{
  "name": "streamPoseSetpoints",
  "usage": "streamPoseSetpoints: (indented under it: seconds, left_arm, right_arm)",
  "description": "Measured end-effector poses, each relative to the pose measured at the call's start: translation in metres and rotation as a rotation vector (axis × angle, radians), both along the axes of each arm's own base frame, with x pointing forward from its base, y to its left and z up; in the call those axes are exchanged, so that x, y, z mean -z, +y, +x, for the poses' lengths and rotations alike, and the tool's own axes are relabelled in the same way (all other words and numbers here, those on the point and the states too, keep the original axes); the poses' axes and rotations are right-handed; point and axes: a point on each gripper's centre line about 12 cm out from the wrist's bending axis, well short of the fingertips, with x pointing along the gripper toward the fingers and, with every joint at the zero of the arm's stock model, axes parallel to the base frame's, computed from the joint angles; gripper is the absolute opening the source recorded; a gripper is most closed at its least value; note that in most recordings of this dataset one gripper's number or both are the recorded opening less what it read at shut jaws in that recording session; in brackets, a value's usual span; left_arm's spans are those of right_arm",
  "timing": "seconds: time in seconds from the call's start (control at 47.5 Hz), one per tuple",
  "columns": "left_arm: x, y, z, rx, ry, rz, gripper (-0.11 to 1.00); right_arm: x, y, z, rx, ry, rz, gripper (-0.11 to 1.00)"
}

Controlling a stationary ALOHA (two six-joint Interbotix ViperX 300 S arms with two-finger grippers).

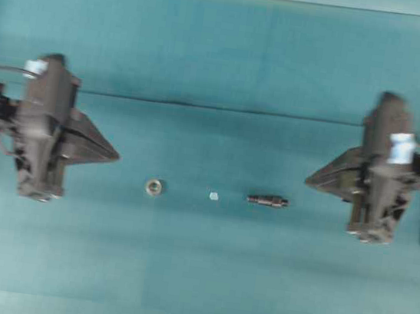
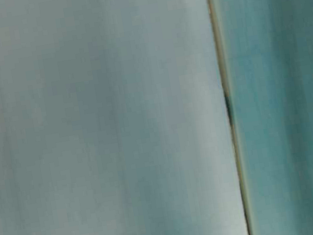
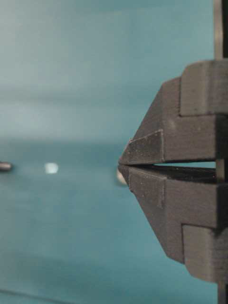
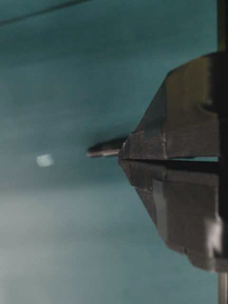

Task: Insert the washer onto the shaft with both hands.
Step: 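Move left gripper over the silver washer and right gripper over the shaft, then lower both open grippers around the washer and the threaded shaft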

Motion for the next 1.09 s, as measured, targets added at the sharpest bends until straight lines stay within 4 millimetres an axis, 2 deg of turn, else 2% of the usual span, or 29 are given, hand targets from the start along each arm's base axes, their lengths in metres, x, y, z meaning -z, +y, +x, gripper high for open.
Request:
streamPoseSetpoints:
  seconds: [0.253,0.569,0.863,1.095]
  left_arm:
    - [0.02,0.0,0.019,-0.003,0.181,0.002,0.02]
    - [0.042,0.0,0.042,0.001,0.305,0.009,0.02]
    - [0.059,0.0,0.062,0.001,0.359,0.01,0.02]
    - [0.061,0.0,0.064,0.019,0.363,0.026,0.02]
  right_arm:
    - [0.012,-0.001,0.02,-0.054,0.145,-0.054,-0.1]
    - [0.022,-0.001,0.038,-0.113,0.214,-0.095,-0.1]
    - [0.035,-0.002,0.046,-0.138,0.312,-0.104,-0.1]
    - [0.042,-0.002,0.05,-0.159,0.335,-0.115,-0.1]
